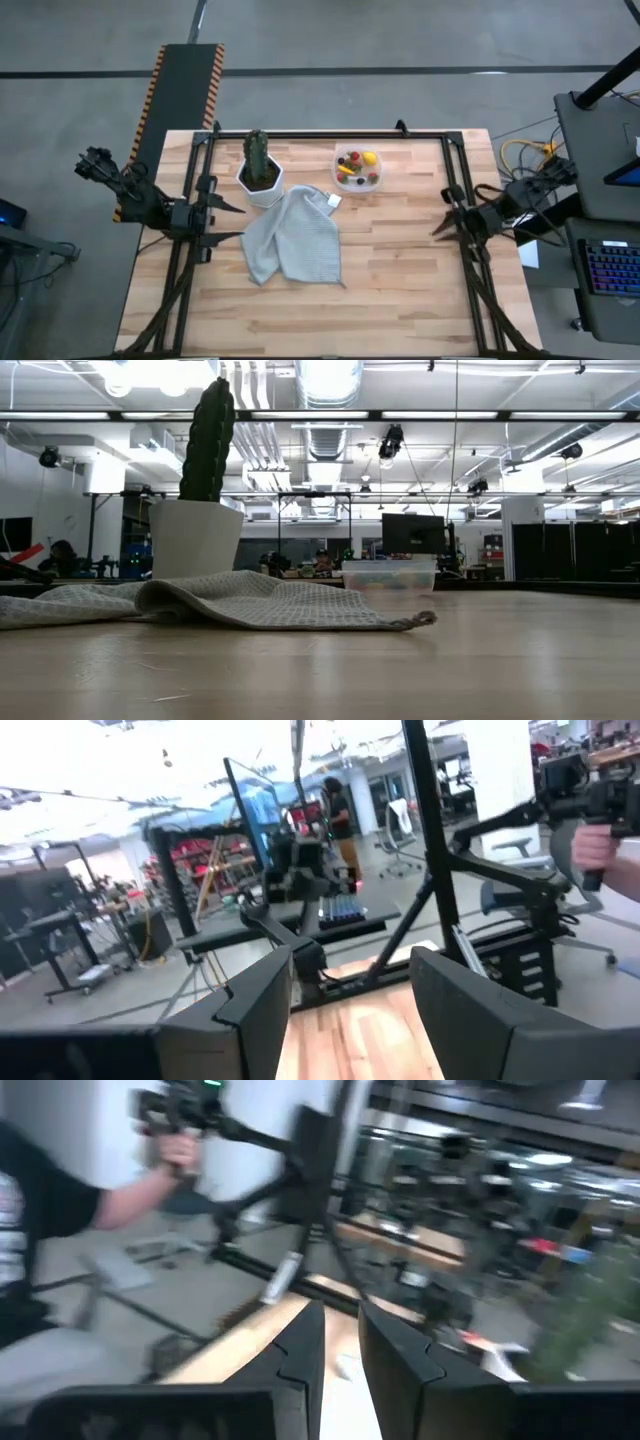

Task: Pick and placing Produce into tupperware
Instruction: Return to Home Position

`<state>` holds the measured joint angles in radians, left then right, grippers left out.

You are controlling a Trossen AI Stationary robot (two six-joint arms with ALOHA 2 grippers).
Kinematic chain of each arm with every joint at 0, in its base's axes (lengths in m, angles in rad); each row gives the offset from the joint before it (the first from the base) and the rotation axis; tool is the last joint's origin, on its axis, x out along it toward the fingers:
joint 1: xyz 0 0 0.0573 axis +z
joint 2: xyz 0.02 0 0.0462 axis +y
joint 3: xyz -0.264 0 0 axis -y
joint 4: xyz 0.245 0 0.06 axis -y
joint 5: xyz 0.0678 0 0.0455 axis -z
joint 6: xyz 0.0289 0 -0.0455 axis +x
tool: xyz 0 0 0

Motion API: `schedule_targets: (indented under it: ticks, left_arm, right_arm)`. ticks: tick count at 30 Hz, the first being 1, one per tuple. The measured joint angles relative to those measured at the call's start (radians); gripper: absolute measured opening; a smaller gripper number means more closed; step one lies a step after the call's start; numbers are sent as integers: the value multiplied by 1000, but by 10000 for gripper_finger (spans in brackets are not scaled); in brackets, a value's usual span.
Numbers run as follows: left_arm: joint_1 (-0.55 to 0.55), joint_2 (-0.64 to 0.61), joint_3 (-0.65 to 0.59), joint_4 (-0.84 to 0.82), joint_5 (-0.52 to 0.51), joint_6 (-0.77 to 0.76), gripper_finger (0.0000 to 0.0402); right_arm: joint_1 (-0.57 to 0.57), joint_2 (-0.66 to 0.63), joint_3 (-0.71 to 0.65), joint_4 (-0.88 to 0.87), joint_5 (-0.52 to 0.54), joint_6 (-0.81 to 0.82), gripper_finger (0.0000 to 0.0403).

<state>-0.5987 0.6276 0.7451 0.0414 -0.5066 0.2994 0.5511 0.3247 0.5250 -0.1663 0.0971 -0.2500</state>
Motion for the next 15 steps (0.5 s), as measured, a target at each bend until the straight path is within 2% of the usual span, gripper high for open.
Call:
schedule_targets:
  ticks: [2,6,10,15]
  left_arm:
    - [1,-19,-30,38,0,24,190]
    - [2,-39,-58,63,-29,48,190]
    - [2,-51,-84,61,-31,48,190]
    - [2,-68,-115,55,-81,49,190]
  right_arm:
    - [-19,-35,-37,19,46,-9,57]
    - [-90,-115,-78,35,52,-19,57]
    - [-189,-179,-132,32,10,24,58]
    - [-326,-222,-247,153,-33,77,58]
